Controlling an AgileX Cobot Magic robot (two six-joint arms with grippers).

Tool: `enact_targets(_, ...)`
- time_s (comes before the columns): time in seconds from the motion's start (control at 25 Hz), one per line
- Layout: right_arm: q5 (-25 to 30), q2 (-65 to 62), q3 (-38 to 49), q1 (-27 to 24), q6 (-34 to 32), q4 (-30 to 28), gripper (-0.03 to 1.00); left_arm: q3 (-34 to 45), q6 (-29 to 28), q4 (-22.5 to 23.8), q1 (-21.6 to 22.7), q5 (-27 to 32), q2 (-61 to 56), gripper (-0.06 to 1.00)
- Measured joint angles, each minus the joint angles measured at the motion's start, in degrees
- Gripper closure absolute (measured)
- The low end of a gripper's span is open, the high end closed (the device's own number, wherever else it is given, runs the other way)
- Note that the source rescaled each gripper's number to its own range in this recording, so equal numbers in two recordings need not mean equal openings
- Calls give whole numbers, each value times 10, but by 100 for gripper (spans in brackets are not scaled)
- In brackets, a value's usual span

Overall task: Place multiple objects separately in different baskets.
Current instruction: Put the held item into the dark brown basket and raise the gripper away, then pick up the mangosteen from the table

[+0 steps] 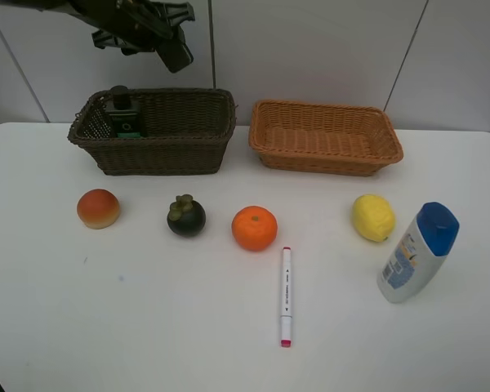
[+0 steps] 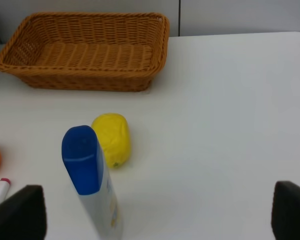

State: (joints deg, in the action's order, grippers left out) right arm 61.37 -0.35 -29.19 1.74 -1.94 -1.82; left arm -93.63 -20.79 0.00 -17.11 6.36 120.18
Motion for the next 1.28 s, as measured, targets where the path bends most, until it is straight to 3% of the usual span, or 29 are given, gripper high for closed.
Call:
enact_targets(0.08, 0, 0, 0, 0, 0, 0, -3, 1, 3, 0, 0, -7, 25, 56)
enact_targets(0.12, 0, 0, 0, 0, 0, 0, -3, 1, 5, 0, 0, -7, 33, 48)
enact_targets(0.24, 0, 0, 0, 0, 0, 0, -3, 1, 10, 3, -1, 0, 47, 11)
enact_targets(0.32, 0, 0, 0, 0, 0, 0, -3, 1, 11, 3, -1, 15, 45, 0)
enact_targets(0.56, 0, 0, 0, 0, 0, 0, -3, 1, 13, 3, -3, 109, -7, -3)
enact_targets(0.88, 0, 0, 0, 0, 0, 0, -3, 1, 41, 0, -45, 448, -134, -3)
enact_targets(1.04, 0, 0, 0, 0, 0, 0, -3, 0, 53, -27, -79, 603, -159, -3)
enact_targets(1.28, 0, 0, 0, 0, 0, 0, -3, 42, 58, -42, -136, 623, -159, -3)
